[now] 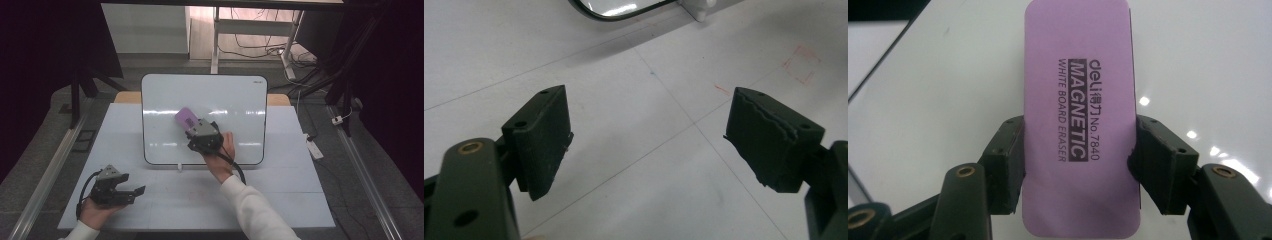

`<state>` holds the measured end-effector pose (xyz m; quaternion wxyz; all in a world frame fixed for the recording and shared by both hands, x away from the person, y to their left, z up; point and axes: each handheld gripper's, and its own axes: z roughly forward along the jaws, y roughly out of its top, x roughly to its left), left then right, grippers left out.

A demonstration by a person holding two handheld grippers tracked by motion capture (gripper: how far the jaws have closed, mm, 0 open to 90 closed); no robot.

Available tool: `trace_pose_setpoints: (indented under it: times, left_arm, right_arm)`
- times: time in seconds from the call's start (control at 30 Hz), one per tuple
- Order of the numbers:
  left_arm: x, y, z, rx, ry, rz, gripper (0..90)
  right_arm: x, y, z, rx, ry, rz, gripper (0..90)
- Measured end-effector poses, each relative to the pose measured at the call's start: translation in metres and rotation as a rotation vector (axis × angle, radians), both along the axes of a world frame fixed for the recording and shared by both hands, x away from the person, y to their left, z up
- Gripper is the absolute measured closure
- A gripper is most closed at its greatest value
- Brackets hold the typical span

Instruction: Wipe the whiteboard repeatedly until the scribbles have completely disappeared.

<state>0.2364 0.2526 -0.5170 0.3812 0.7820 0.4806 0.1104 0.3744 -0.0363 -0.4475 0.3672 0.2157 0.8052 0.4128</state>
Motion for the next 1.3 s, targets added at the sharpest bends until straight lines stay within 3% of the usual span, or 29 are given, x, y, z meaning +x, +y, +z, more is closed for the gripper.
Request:
trace_pose_setpoints:
  times: [0.07, 0.4, 0.47, 0.53, 0.6, 0.7, 0.77, 0.87, 0.97, 1.07, 1.3]
  left_arm:
    - [-0.001, 0.001, 0.000, -0.003, -0.002, 0.000, 18.8]
    - [-0.002, 0.000, 0.002, -0.004, -0.008, -0.001, 18.8]
    - [-0.001, 0.000, 0.002, -0.005, -0.007, 0.000, 18.8]
    - [-0.001, 0.000, 0.001, -0.003, -0.005, 0.000, 18.8]
    - [0.000, -0.001, 0.001, -0.003, -0.003, -0.001, 18.8]
    - [-0.001, -0.001, 0.002, -0.004, -0.006, -0.001, 18.7]
    - [-0.001, -0.001, 0.002, -0.007, -0.009, 0.001, 18.7]
    - [-0.001, 0.000, 0.002, -0.008, -0.011, 0.002, 18.7]
    - [-0.001, 0.000, 0.003, -0.010, -0.015, 0.004, 18.7]
    - [0.000, 0.000, 0.003, -0.013, -0.017, 0.008, 18.7]
    - [0.000, -0.002, 0.006, -0.020, -0.030, 0.017, 18.7]
  right_arm:
    - [0.002, -0.007, 0.002, 0.018, 0.012, -0.004, 40.9]
    - [0.040, -0.091, 0.044, 0.178, -0.024, -0.260, 40.9]
    - [0.043, -0.099, 0.047, 0.201, -0.015, -0.271, 40.9]
    - [0.040, -0.095, 0.045, 0.178, -0.030, -0.274, 40.9]
    - [0.034, -0.087, 0.039, 0.172, -0.009, -0.237, 40.9]
    - [0.021, -0.069, 0.024, 0.119, 0.001, -0.168, 40.9]
    - [0.015, -0.062, 0.017, 0.112, 0.035, -0.120, 40.9]
    - [0.012, -0.065, 0.017, 0.156, 0.096, -0.075, 40.9]
    - [0.006, -0.071, 0.024, 0.181, 0.096, -0.054, 40.9]
    - [-0.003, -0.075, 0.027, 0.218, 0.129, -0.017, 40.9]
    - [-0.024, -0.079, 0.013, 0.287, 0.208, 0.075, 40.9]
